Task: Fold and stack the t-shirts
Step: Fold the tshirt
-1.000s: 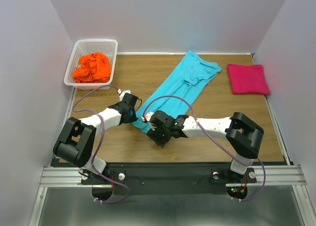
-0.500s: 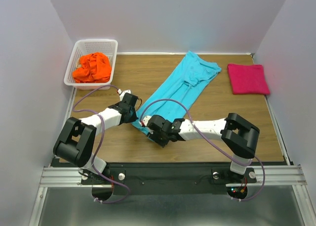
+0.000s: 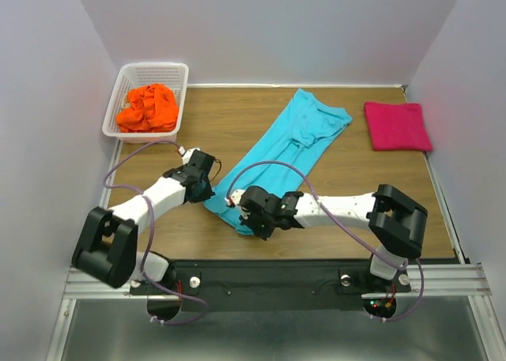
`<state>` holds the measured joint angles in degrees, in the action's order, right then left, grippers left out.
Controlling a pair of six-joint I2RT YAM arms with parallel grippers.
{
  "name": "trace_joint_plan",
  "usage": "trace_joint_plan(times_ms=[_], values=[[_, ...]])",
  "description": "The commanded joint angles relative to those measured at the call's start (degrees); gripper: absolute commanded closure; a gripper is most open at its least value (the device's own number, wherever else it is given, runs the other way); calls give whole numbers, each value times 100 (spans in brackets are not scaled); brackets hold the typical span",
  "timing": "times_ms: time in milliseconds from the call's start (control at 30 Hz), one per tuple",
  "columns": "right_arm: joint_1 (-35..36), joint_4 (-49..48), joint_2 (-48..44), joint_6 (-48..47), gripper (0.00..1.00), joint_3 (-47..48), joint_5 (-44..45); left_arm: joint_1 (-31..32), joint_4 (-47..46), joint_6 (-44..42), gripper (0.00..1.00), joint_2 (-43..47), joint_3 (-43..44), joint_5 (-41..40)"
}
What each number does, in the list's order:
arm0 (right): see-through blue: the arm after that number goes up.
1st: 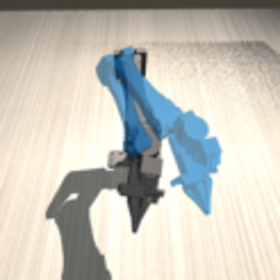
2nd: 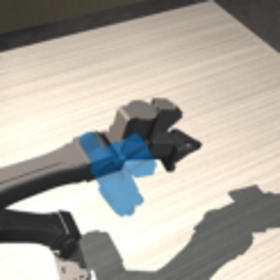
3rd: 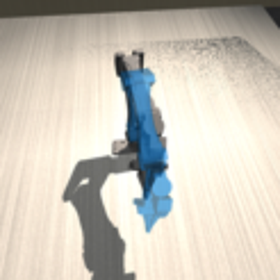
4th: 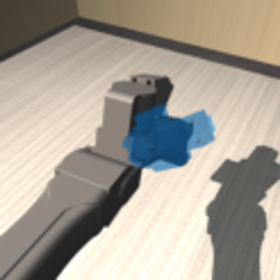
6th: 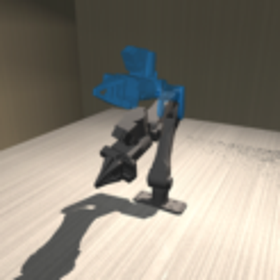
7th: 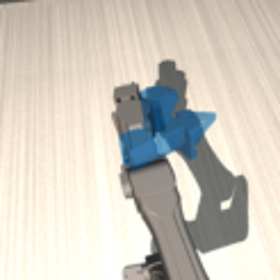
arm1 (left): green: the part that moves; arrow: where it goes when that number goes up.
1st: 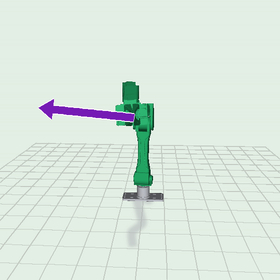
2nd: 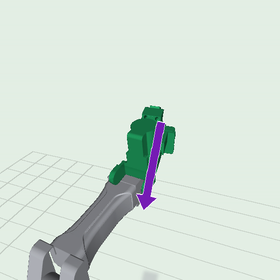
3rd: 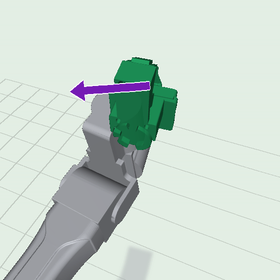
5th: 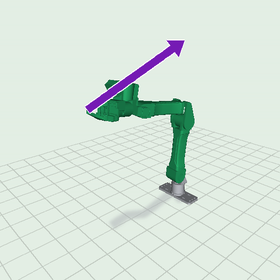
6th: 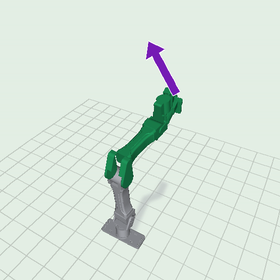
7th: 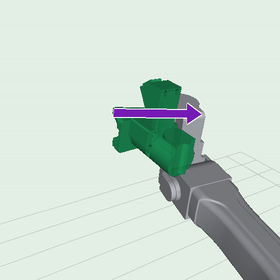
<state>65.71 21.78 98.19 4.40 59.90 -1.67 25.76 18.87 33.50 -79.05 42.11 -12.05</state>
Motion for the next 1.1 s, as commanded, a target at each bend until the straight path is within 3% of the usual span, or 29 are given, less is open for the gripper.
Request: trace_joint_plan(times_ms=[0,200,333,633,1067], values=[[73,282,-572,201,99,74,-650,-36,950,412,100,1002,104,-359],[56,615,-968,324,99,57,-72,-53,1250,369,100,1129,640,-456],[-364,1108,-1100,333,99,171,658,-45,1041,175,100,628,1378,-316],[-1665,1276,-1364,-167,99,276,1054,-53,355,-256,100,-864,2845,326],[-2633,1294,-969,-924,99,628,1660,-45,-287,-449,100,-2378,4024,950]])
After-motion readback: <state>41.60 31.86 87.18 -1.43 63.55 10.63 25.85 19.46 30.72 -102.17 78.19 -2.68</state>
